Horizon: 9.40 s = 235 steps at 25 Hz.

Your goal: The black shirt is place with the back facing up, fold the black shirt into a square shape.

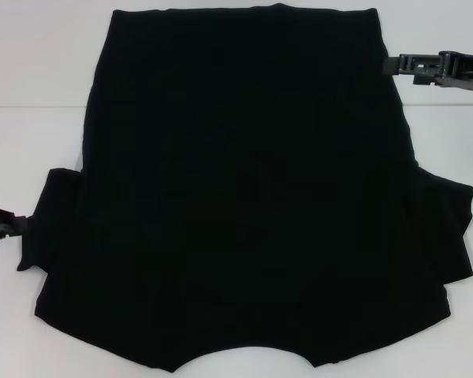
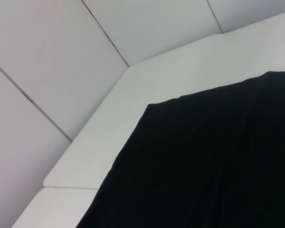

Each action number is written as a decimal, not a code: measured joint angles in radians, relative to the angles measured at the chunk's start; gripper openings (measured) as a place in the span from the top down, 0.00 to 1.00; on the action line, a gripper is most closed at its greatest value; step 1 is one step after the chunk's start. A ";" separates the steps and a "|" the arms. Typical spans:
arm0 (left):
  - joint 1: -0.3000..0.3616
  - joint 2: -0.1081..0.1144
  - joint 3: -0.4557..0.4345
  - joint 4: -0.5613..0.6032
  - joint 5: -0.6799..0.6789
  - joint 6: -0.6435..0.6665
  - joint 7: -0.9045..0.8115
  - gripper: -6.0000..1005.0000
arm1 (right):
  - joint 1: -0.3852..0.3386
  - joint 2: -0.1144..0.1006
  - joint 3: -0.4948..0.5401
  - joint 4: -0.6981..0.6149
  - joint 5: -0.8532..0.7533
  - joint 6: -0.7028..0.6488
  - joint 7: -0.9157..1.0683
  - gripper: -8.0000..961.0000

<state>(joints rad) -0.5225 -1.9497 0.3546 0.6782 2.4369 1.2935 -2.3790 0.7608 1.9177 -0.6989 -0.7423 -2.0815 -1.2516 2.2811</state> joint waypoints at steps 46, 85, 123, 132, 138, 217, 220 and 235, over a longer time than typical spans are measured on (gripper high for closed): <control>-0.043 -0.029 0.066 0.002 0.079 0.020 -0.021 0.51 | -0.012 -0.002 0.024 -0.004 0.000 -0.012 -0.001 0.02; -0.030 0.017 0.023 0.039 0.080 -0.037 -0.058 0.99 | -0.012 -0.002 0.026 -0.006 0.001 -0.025 0.000 0.02; -0.128 0.033 0.053 0.072 0.082 0.104 -0.091 0.99 | -0.014 -0.003 0.050 0.000 0.002 -0.045 -0.005 0.02; -0.184 -0.008 0.146 0.070 0.077 0.096 -0.085 0.98 | -0.014 -0.003 0.050 0.000 0.001 -0.045 -0.004 0.02; -0.195 -0.035 0.242 0.070 0.076 0.090 -0.083 0.97 | -0.014 -0.003 0.051 0.000 0.001 -0.045 -0.001 0.02; -0.079 -0.071 0.186 0.098 -0.246 0.332 0.491 0.51 | -0.110 -0.029 0.052 -0.003 -0.504 -0.272 0.245 0.47; -0.079 -0.071 0.185 0.097 -0.246 0.330 0.491 0.51 | -0.110 -0.028 0.052 0.016 -0.505 -0.251 0.245 0.48; -0.076 -0.078 0.184 0.096 -0.246 0.326 0.491 0.51 | -0.093 0.009 0.044 0.056 -0.505 -0.158 0.246 0.52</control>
<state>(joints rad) -0.5984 -2.0281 0.5383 0.7747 2.1904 1.6197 -1.8884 0.6677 1.9264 -0.6549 -0.6866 -2.5864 -1.4094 2.5270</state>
